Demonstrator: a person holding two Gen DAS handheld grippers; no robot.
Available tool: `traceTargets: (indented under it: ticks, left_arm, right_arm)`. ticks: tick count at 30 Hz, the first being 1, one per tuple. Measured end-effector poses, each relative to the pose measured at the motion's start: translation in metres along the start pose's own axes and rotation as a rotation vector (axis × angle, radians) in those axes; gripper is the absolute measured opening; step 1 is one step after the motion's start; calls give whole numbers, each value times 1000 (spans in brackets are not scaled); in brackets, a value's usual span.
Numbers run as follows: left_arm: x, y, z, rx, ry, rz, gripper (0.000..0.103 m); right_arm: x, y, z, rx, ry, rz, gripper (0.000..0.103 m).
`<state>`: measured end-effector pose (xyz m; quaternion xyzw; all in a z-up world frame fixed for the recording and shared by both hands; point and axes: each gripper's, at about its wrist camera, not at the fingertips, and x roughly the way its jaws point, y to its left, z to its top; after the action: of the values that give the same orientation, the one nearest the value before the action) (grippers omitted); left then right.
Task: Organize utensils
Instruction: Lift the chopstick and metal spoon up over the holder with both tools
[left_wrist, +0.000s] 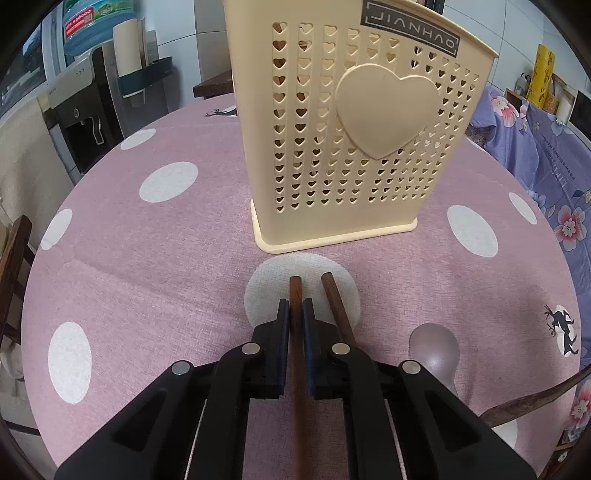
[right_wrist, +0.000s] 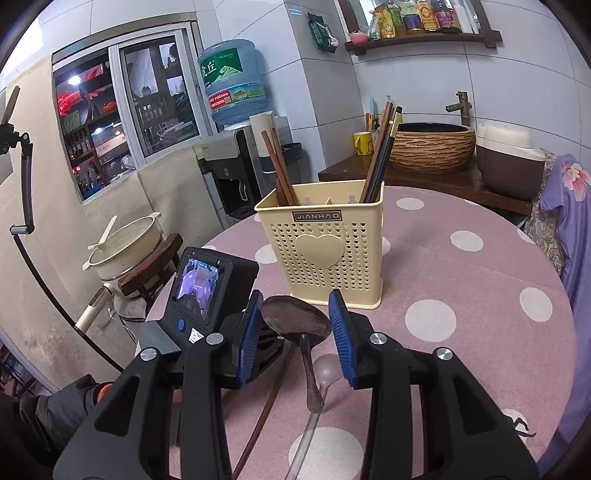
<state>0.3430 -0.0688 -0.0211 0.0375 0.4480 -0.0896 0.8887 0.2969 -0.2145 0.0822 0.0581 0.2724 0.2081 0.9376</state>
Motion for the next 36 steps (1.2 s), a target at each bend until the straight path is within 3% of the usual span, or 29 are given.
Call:
traceTargets:
  ticks: [6,12,19,27,36]
  left_arm:
    - [-3,2,1,-15,-9,-18,8]
    - [-28,12,3,-46,-71,-70,8]
    - [-86,30,10,-88,-221,-159,8]
    - [-147,47,15,-121,-397,-192,8]
    - [-162,46,15,-116,-442,-204,8]
  right_arm:
    - [-1,0,-1,9,2,-13,37]
    - [-4,-1,-1,18,-7,-27,37]
    - [-9,2,0,17,-14,-33,37]
    - [-11,7,0,18,-16,-34,37]
    - [-11,15,2,14,-17,-27,37]
